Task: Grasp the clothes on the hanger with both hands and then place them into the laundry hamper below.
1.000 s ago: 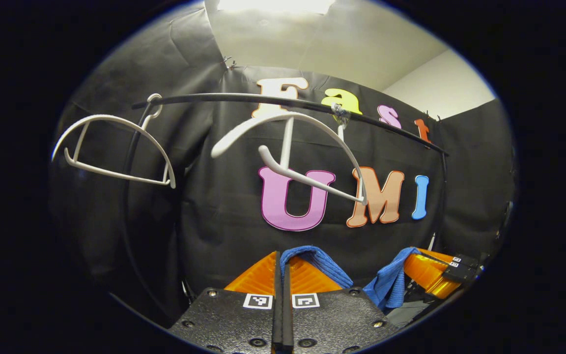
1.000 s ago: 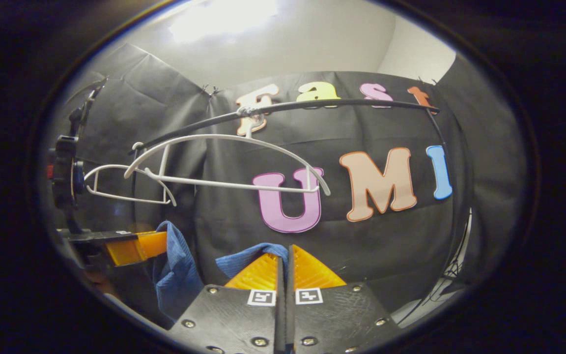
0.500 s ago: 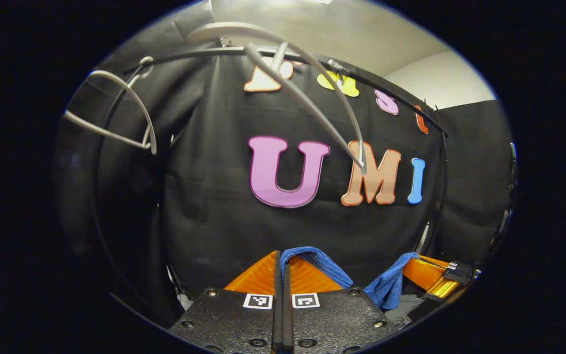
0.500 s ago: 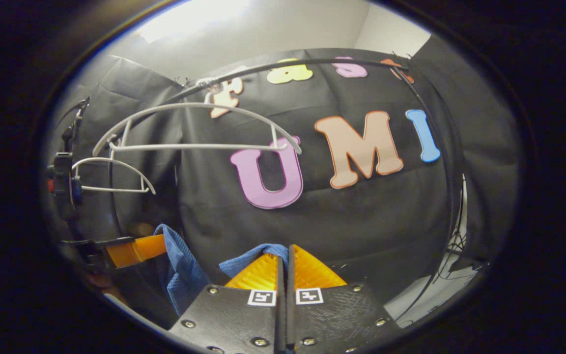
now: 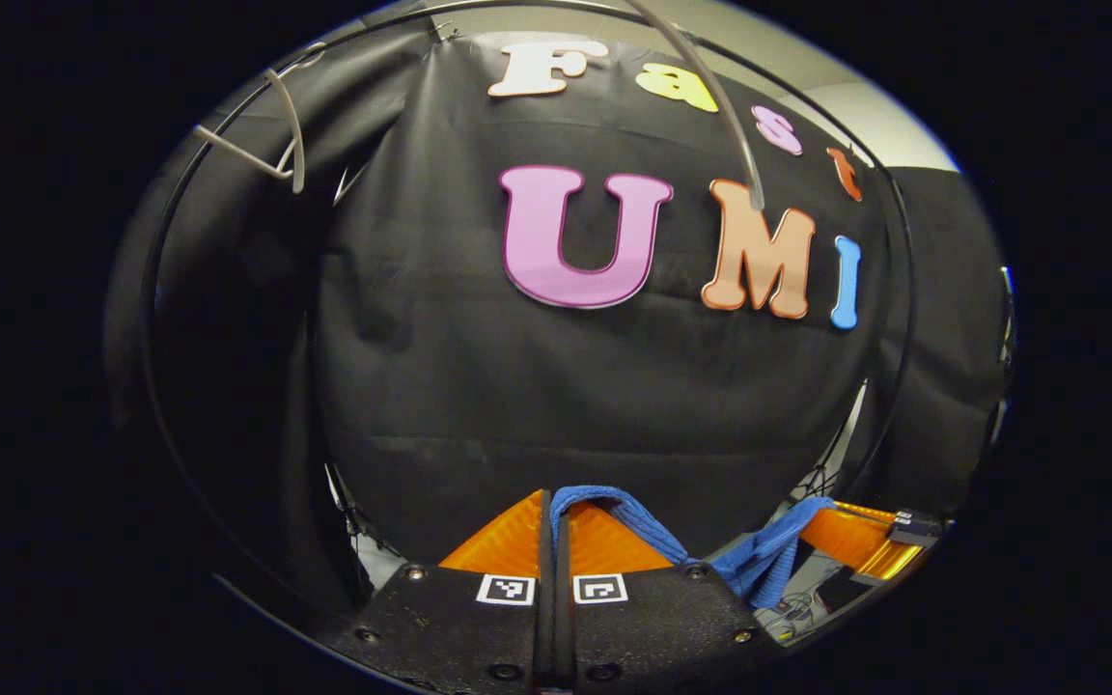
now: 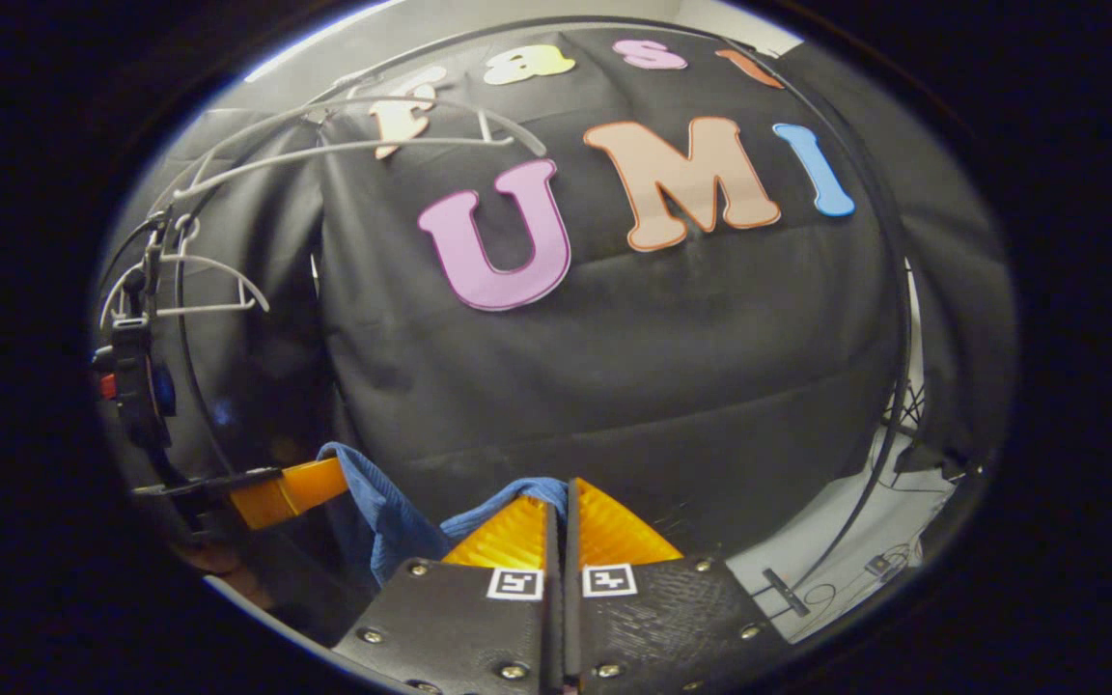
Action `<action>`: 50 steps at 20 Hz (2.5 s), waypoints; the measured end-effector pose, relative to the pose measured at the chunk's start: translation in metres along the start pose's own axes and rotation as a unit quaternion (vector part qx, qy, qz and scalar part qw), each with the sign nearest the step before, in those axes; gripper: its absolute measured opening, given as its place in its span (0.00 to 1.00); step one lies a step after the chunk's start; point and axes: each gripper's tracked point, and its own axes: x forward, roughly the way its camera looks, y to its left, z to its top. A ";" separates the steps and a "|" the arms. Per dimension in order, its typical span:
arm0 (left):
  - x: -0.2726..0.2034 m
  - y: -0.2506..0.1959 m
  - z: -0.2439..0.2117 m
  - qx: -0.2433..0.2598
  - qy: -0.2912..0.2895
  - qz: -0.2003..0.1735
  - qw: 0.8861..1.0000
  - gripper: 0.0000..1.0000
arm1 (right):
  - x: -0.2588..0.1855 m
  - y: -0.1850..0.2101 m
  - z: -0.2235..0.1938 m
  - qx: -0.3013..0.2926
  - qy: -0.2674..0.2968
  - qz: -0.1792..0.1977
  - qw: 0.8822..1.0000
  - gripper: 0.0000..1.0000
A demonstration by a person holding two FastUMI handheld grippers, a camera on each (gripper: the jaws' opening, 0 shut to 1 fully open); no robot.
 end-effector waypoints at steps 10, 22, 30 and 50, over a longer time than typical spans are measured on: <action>0.022 0.024 -0.090 0.022 0.080 0.023 0.996 0.01 | 0.034 -0.022 -0.093 0.006 0.076 -0.041 0.996 0.01; 0.008 0.035 -0.139 0.047 0.162 0.029 0.985 1.00 | 0.018 -0.034 -0.095 -0.023 0.079 -0.089 0.993 0.63; -0.017 0.038 -0.101 0.052 0.126 0.028 0.990 0.98 | -0.003 -0.025 -0.081 -0.016 0.065 -0.093 0.993 0.99; -0.060 0.044 -0.053 0.066 0.089 0.029 0.993 0.98 | -0.040 -0.017 -0.035 -0.032 0.032 -0.111 0.993 0.99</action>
